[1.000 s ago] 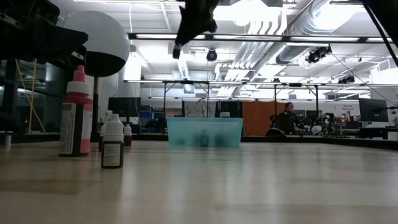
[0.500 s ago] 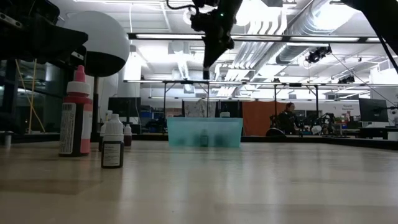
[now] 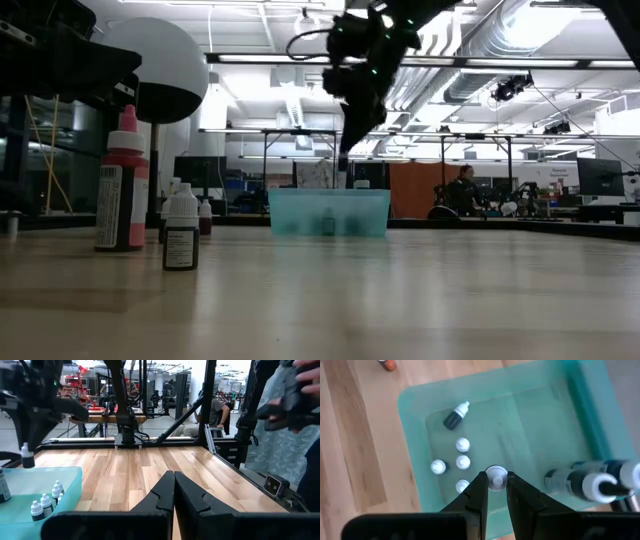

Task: Pick & Place food coloring
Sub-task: Put the small blue food coloring bottle into the light blue bin

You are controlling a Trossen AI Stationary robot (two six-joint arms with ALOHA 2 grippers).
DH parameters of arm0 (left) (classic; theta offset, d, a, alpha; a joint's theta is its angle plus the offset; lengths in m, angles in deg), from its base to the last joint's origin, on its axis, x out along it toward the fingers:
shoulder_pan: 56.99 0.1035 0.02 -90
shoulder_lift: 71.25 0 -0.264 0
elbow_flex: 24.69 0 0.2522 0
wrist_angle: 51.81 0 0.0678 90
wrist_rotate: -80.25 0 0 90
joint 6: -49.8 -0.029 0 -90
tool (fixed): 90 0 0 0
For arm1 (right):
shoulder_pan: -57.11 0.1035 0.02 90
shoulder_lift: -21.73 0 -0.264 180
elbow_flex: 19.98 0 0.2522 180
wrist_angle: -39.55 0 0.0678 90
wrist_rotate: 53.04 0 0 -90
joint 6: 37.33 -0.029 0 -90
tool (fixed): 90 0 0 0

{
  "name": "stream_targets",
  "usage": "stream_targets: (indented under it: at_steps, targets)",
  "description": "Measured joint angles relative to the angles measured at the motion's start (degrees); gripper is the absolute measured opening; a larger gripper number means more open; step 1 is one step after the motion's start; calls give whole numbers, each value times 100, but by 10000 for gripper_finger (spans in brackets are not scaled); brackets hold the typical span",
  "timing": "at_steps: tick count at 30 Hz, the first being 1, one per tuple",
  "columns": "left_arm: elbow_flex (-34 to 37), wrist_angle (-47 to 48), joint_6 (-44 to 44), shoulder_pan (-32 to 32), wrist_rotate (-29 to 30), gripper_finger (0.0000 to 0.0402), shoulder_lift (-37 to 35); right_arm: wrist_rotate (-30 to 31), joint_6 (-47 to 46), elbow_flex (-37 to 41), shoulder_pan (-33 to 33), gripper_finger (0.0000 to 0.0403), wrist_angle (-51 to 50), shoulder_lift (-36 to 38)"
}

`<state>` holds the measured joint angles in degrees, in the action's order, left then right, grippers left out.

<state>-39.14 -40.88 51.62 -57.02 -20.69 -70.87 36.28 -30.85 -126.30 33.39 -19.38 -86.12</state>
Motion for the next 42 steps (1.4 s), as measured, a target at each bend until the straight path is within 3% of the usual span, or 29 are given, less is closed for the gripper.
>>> stream_targets:
  at_steps: [6, 14, 25, 42]
  targets:
    - [0, 0, 0, 0, 0, 1, 2, -2, -128, 1218, -196, 55, 869, 408]
    - [0, 0, 0, 0, 2, 1, 2, -167, -149, 1941, -300, 54, 1446, 446]
    - [0, -2, 0, 2, 2, 1, 1, -300, -151, 2397, -349, 56, 2003, 415]
    - [0, -2, 0, 0, 2, 1, 0, -432, -12, 2403, -363, 62, 2046, 262]
